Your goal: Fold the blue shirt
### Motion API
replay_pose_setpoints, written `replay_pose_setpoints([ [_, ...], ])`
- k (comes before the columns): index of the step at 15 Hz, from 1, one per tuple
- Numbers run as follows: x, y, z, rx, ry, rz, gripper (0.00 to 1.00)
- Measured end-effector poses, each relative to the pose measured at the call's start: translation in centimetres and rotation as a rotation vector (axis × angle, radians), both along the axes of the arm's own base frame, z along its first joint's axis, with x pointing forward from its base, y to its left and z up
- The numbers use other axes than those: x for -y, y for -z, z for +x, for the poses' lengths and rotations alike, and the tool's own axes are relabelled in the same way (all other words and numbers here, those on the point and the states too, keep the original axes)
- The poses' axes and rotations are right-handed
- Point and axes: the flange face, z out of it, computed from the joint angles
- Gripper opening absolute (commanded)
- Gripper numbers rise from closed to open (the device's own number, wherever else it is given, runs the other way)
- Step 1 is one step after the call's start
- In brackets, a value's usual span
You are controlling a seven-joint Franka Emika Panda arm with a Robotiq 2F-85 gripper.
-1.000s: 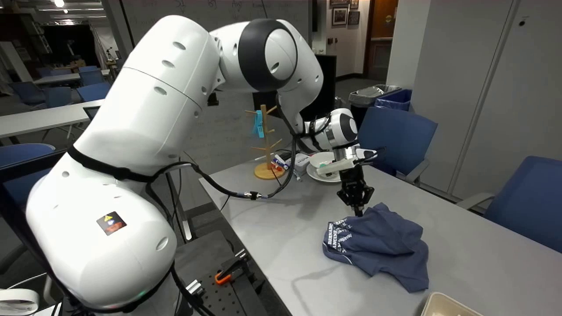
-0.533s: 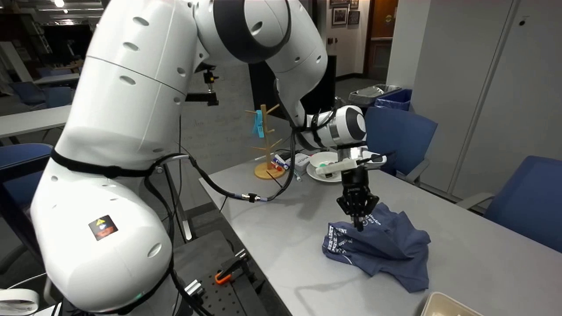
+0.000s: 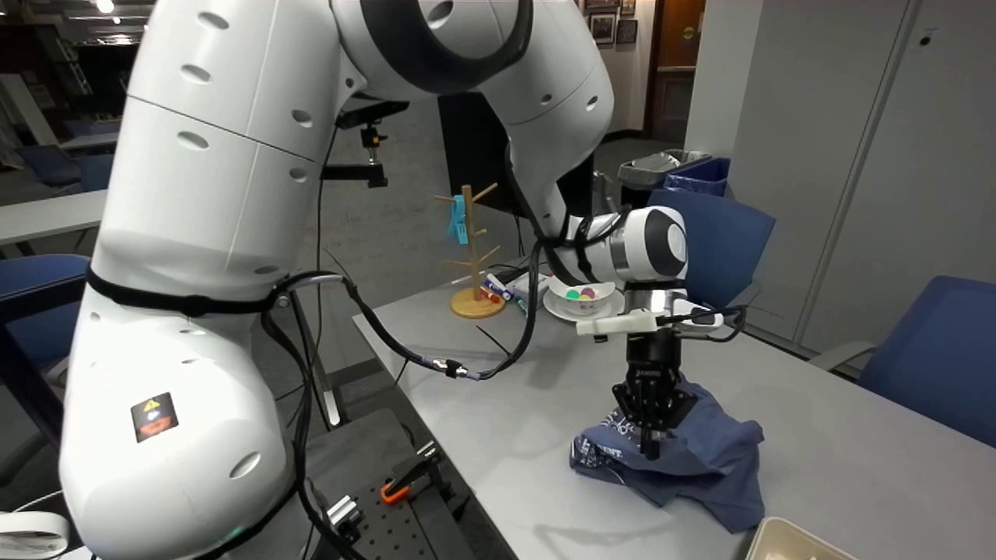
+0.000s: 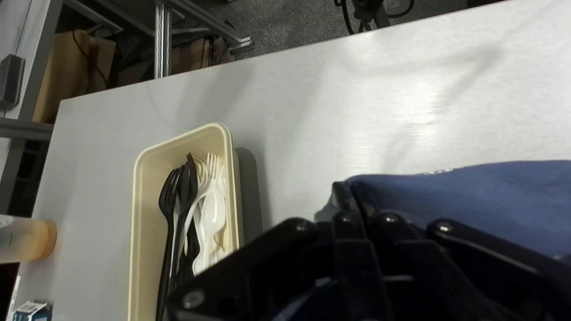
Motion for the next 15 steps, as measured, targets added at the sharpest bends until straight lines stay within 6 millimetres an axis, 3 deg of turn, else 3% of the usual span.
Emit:
replay_pose_setpoints([
  [5,2.4,0.3,-0.4,0.002,0.044,0.006,0.70],
  [9,2.2,-0.2,0.1,0.068,0.027,0.035,0.99],
  [15,-0.9,-2.2,-0.2,0.160,-0.045,0.113,1.00],
])
